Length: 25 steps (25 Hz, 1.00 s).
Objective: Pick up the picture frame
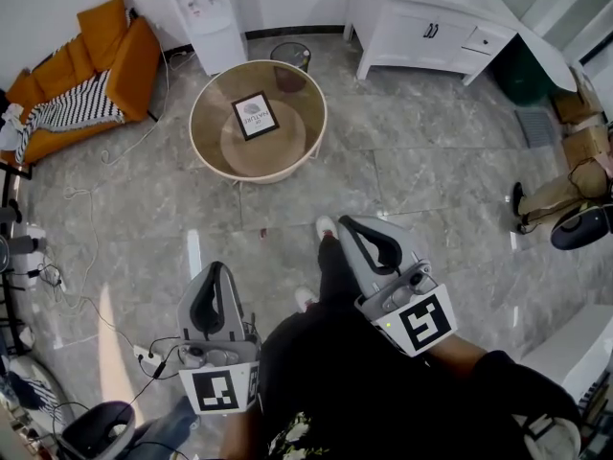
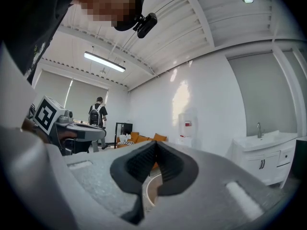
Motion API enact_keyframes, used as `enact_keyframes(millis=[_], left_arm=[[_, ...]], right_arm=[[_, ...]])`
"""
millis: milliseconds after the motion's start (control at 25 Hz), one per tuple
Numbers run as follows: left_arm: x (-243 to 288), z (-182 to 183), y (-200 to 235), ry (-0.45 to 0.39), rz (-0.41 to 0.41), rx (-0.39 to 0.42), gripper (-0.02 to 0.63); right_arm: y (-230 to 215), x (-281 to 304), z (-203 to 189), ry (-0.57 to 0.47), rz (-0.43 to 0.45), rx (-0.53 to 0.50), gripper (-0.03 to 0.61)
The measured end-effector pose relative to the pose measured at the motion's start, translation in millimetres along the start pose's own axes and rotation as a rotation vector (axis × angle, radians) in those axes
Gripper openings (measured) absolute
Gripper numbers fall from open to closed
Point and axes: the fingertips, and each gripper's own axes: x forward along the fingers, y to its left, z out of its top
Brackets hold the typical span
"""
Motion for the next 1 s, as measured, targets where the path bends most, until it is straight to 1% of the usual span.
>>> enact_keyframes(millis=[120, 280, 640, 720, 840, 920, 1000], left_arm=[[31, 7, 6, 0.005, 0.017, 0.014, 0.018], [69, 6, 22, 0.007, 0.054, 0.007, 0.018], [178, 15, 46, 0.031, 0.122, 0.015, 0.018], [208, 27, 51, 0.018, 0.130, 0.027, 0.018], [250, 48, 47, -0.018, 0.123, 0.042, 0.018], [271, 54, 44, -0.032, 0.131, 0.036, 0.018], [284, 54, 45, -0.027, 0.158, 0.030, 0.018]], right_arm=[[-26, 25, 1, -0.005, 0.020, -0.005, -0.002], [-54, 65, -2, -0.013, 0.054, 0.000, -0.002], [-141, 144, 0, -0.014, 0.114, -0.009, -0.003], [-163, 160, 1, -0.008, 0.121, -0.006, -0.002], [-199, 177, 0, 0.000, 0.130, 0.006, -0.002], [-217, 187, -2, 0.004, 0.146, 0.010, -0.002], [-230, 198, -4, 0.012, 0.171, -0.001, -0.002]])
